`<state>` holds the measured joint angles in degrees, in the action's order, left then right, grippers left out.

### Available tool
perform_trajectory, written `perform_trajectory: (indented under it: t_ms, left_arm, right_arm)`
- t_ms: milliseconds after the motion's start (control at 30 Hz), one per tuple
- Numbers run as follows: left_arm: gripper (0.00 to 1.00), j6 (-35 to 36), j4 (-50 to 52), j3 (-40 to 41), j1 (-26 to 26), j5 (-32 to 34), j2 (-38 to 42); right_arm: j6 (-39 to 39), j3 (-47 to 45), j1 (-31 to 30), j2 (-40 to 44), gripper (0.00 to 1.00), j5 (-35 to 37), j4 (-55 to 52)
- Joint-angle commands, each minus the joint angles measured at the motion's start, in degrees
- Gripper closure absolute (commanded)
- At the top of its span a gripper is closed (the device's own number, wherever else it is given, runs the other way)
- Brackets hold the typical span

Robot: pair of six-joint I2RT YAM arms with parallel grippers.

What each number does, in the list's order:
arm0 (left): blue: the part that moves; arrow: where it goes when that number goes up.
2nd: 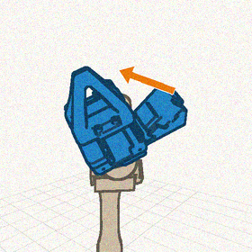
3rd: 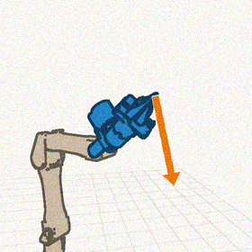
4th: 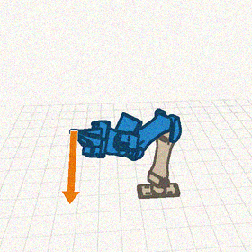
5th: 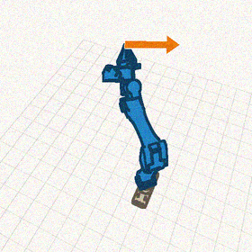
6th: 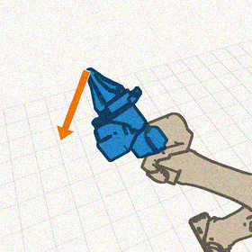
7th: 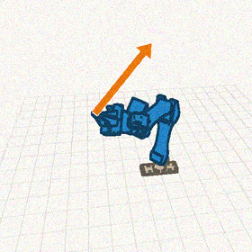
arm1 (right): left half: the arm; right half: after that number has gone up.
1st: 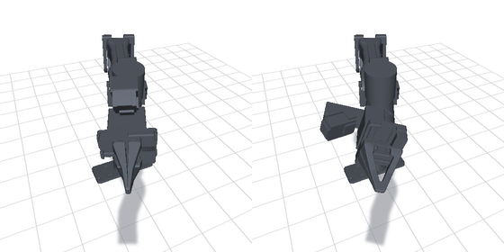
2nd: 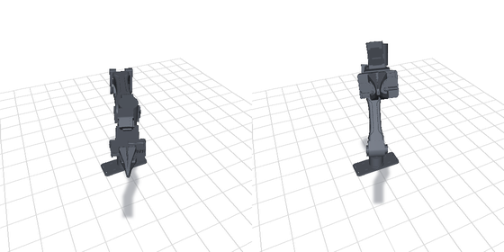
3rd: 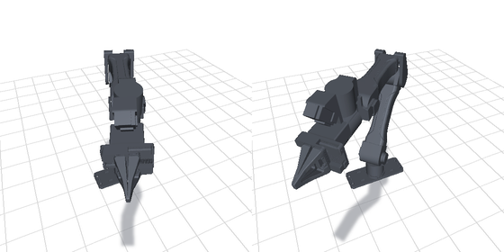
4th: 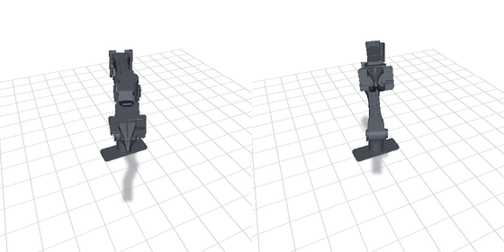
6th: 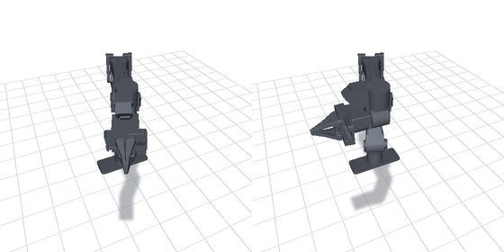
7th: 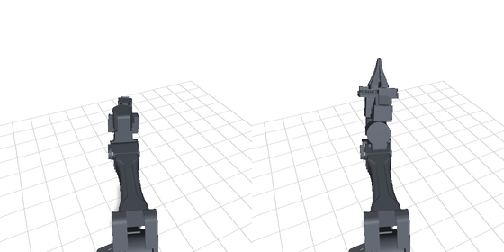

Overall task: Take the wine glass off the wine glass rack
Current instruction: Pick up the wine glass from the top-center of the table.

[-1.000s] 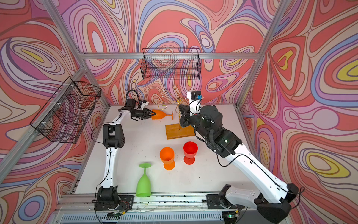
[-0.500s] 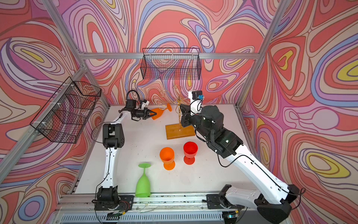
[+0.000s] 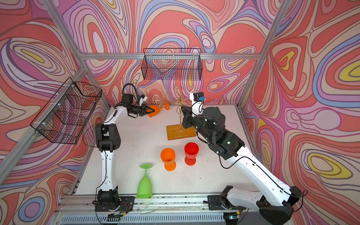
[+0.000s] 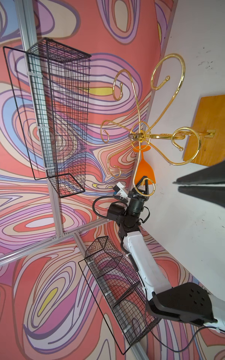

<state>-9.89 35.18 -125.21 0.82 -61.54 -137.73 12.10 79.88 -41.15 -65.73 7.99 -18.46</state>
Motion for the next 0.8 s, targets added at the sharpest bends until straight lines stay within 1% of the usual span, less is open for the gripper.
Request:
perform_trajectory:
  t_ms: [0,133,200,267,333,400,533,700,767]
  left_arm:
    - [1.00,7.3,9.9,-0.1,-0.1,4.2,5.2]
    - [1.00,11.4,18.1,0.4,-0.1,9.7,9.8]
    - [1.00,11.9,19.7,3.0,0.0,12.8,12.8]
    - [1.00,13.2,21.8,6.0,0.2,17.2,16.0]
    - [1.00,14.7,26.1,6.6,1.0,23.4,18.4]
    - [1.00,16.1,30.5,6.8,2.5,28.7,20.7]
    - [1.00,17.6,36.3,7.9,7.8,40.4,26.9]
    - [1.00,18.7,46.3,4.1,13.7,48.5,30.5]
    - [1.00,18.3,48.5,4.3,15.5,51.4,32.0]
  right_arm:
    - [0.0,-0.9,0.5,1.4,1.00,-0.6,1.2]
    - [-0.4,-1.3,0.5,2.0,1.00,-0.1,1.0]
    - [-0.7,-1.6,0.5,2.3,1.00,0.5,0.9]
    - [-1.1,-1.8,0.5,2.4,1.00,1.3,0.7]
    - [-1.5,-1.9,0.6,2.3,1.00,1.8,0.4]
    - [-2.0,-1.9,0.5,2.4,1.00,2.5,0.1]
    - [-2.7,-2.0,0.7,1.8,1.00,4.4,-0.2]
    - [-3.3,-1.8,1.2,1.0,1.00,5.9,-0.9]
    - [-3.6,-1.9,1.3,1.1,1.00,6.8,-1.2]
